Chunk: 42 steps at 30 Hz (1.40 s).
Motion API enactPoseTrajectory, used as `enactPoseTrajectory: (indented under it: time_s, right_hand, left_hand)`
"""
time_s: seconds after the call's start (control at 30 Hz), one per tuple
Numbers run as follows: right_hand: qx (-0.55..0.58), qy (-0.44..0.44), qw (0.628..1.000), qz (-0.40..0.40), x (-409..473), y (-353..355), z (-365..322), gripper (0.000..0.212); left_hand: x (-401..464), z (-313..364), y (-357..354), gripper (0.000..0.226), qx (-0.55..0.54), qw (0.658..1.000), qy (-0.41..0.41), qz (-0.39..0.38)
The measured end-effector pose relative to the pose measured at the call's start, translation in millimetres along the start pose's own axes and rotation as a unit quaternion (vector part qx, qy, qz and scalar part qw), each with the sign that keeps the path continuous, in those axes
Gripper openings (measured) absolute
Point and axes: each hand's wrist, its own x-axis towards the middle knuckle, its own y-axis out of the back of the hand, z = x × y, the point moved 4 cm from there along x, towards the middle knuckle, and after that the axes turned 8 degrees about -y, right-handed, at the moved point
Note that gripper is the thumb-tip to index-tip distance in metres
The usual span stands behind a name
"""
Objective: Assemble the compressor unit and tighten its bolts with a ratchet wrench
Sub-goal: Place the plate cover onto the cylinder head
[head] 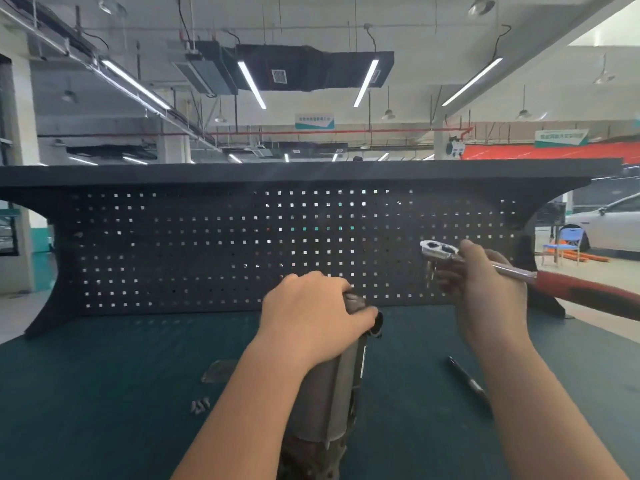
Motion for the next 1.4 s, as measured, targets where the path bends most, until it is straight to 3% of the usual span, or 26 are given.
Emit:
enactPoseTrajectory:
  time_s: [0.13, 0.27, 0.47, 0.6, 0.7, 0.87, 1.0, 1.07, 1.17, 1.23, 1.3, 1.4]
  right_hand:
    - [-0.136, -0.086, 0.986, 0.043, 0, 66, 56, 0.01]
    - [-0.158, -0.171, 0.967, 0.108, -3, 113, 103, 0.01]
    - [-0.056, -0.248, 0.961, 0.114, -3, 115, 128, 0.011]
    - [0.107, -0.304, 0.932, 0.167, -10, 103, 135, 0.019]
    - [0.191, -0.289, 0.913, 0.214, -17, 95, 139, 0.034]
    - [0.062, -0.253, 0.93, 0.259, -18, 100, 149, 0.031]
    - [-0.024, -0.282, 0.909, 0.307, -17, 101, 144, 0.053]
    - [-0.074, -0.305, 0.897, 0.311, -13, 100, 140, 0.046]
    - [-0.002, -0.348, 0.897, 0.273, -17, 96, 140, 0.035]
    - [-0.004, -0.332, 0.913, 0.237, -24, 96, 138, 0.036]
    - [0.029, -0.318, 0.906, 0.278, -28, 104, 138, 0.032]
    - [-0.045, -0.272, 0.927, 0.256, -22, 107, 139, 0.029]
  left_hand:
    - [1, -9, 1, 0.042, -0.022, 1.0, 0.012, -0.011]
    - [2, -21, 2, 0.043, -0.037, 0.998, 0.037, -0.02]
    - [-1, -32, 4, 0.037, -0.045, 0.998, 0.053, 0.009]
    - [0, -30, 2, 0.038, -0.036, 0.998, 0.047, 0.032]
    - [2, -28, 0, 0.036, -0.033, 0.998, 0.038, 0.043]
    - [3, -31, 0, 0.033, -0.037, 0.997, 0.042, 0.044]
    - [3, -36, -1, 0.033, -0.05, 0.997, 0.045, 0.046]
    - [4, -38, -2, 0.034, -0.053, 0.997, 0.046, 0.044]
    - [6, -43, -3, 0.037, -0.054, 0.996, 0.051, 0.039]
    - [6, -46, -3, 0.037, -0.059, 0.996, 0.053, 0.039]
    - [6, -49, -3, 0.037, -0.066, 0.995, 0.056, 0.04]
    - [5, -55, -4, 0.034, -0.095, 0.993, 0.058, 0.047]
